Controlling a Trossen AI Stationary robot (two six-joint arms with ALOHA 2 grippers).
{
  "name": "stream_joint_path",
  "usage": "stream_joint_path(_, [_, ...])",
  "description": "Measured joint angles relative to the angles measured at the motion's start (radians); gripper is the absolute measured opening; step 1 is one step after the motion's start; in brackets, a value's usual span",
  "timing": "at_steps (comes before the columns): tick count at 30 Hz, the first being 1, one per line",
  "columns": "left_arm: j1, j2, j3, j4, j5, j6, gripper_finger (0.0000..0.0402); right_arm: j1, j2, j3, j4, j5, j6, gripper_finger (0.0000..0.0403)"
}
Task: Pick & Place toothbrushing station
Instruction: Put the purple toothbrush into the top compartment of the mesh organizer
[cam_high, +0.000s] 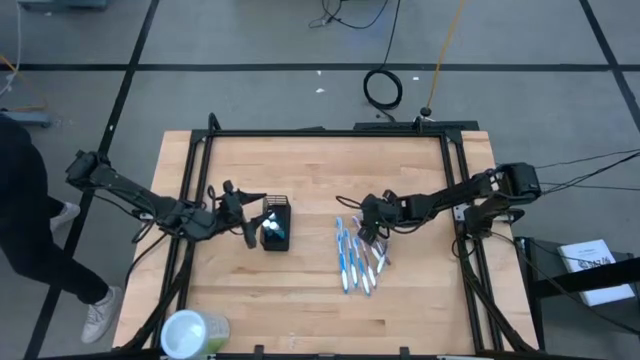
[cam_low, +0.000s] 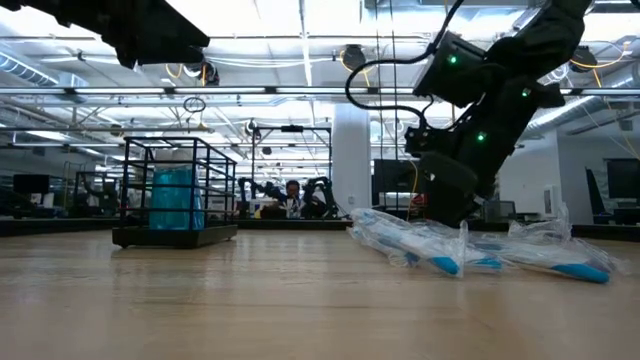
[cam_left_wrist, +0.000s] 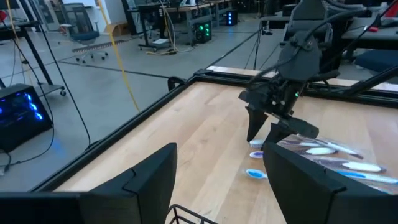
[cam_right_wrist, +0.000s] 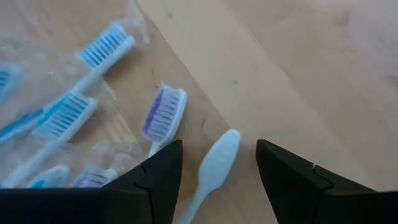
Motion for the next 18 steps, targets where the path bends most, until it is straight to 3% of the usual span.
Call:
stream_joint_path(6, [0.000,0.000,0.000,-0.003,0.000,-0.009,0.0246,-0.010,0.022,0.002,0.000,-0.024,0.003,0.0173])
stream_joint_path(18, [0.001,0.000,0.000,-0.015,0.001,-0.023,0.0239,-0.018,-0.023,-0.003,0.011,-0.048,-0.058,0.0042])
